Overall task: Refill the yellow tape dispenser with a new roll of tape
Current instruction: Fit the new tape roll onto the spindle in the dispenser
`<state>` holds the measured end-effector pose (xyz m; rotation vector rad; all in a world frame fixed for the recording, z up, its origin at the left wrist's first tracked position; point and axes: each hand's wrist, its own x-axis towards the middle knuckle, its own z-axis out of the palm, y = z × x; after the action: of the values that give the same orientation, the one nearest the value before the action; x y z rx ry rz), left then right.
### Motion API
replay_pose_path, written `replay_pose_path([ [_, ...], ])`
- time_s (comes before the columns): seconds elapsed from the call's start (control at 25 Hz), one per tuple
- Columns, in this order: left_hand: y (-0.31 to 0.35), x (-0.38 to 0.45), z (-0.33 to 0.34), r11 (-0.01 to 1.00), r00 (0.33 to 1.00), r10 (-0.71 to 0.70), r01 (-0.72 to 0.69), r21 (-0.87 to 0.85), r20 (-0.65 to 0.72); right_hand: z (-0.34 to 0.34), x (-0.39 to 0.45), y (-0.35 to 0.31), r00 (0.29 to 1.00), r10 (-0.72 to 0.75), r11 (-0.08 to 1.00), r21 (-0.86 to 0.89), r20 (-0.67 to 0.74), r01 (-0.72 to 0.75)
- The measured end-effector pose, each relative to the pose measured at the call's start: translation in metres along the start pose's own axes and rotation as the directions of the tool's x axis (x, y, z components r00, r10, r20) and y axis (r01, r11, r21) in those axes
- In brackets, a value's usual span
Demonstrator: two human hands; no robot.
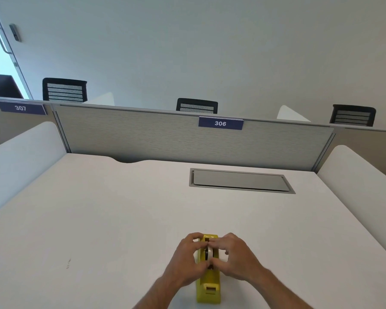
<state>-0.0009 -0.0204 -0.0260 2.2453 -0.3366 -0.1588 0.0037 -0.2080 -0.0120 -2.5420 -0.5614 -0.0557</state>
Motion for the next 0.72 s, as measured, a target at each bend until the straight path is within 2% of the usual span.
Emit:
replay_pose_path([
  [0.16,0.0009,0.0025,-0.0003,1.0,1.0,-0.009,0.009,0.026,-0.004,-0.0029,0.002,0.0022,0.997,-0.071,0.995,-0.071,-0.019,0.069],
  [0.48,0.0025,0.0034,-0.0012,0.999,1.0,0.007,-0.006,0.032,-0.014,-0.0106,0.0052,0.0029,0.991,-0.131,0.99,-0.048,0.03,0.133],
  [0.72,0.0029,0.0035,-0.0017,0.999,1.0,0.017,-0.016,0.029,-0.021,-0.0108,0.0057,0.0022,0.997,-0.075,0.997,0.025,-0.004,0.075],
])
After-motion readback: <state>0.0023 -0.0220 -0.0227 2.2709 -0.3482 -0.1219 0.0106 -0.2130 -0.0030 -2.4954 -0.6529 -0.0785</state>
